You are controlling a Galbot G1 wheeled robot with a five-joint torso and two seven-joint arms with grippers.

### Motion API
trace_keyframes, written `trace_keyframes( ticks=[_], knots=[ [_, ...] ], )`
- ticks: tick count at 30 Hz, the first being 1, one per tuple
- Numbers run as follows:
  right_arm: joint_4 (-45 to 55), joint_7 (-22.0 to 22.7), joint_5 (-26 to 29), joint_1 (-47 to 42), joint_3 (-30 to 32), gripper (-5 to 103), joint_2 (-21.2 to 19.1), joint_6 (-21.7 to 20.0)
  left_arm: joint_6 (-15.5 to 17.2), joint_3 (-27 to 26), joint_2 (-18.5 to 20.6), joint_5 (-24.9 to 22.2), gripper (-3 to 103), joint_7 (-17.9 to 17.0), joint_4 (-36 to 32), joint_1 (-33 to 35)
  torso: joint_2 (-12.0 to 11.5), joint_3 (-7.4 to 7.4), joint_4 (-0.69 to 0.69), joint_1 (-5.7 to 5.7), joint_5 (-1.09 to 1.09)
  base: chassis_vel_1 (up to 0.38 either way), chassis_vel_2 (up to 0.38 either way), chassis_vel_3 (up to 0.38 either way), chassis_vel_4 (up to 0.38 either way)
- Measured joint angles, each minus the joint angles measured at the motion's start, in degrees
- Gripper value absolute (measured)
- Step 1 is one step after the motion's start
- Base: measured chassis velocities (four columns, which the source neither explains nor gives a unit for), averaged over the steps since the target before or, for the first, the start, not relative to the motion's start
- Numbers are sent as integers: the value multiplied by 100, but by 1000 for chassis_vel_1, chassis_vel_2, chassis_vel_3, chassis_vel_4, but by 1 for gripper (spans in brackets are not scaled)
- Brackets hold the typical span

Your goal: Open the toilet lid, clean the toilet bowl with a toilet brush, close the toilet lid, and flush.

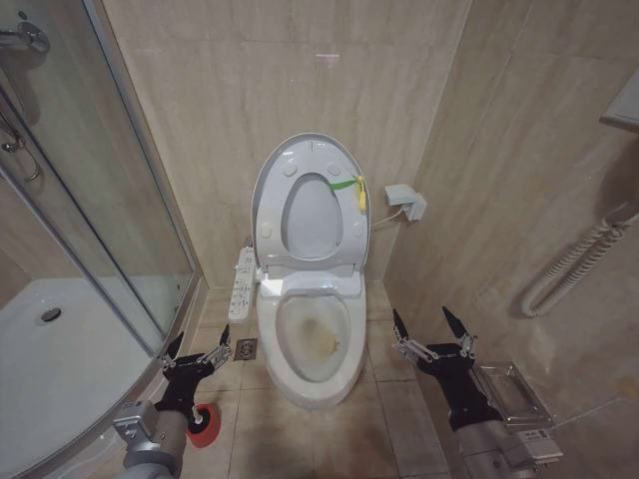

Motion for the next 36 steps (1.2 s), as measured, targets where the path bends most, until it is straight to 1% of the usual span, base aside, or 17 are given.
trace_keyframes(
  ticks=[36],
  knots=[
    [0, 0, 0, 0, 0, 100, 0, 0, -1, 0, 0, 0, 100, -1, 0, 1, 0, 0, 0, 0, 0, 0, 0, 0, 0]
  ],
)
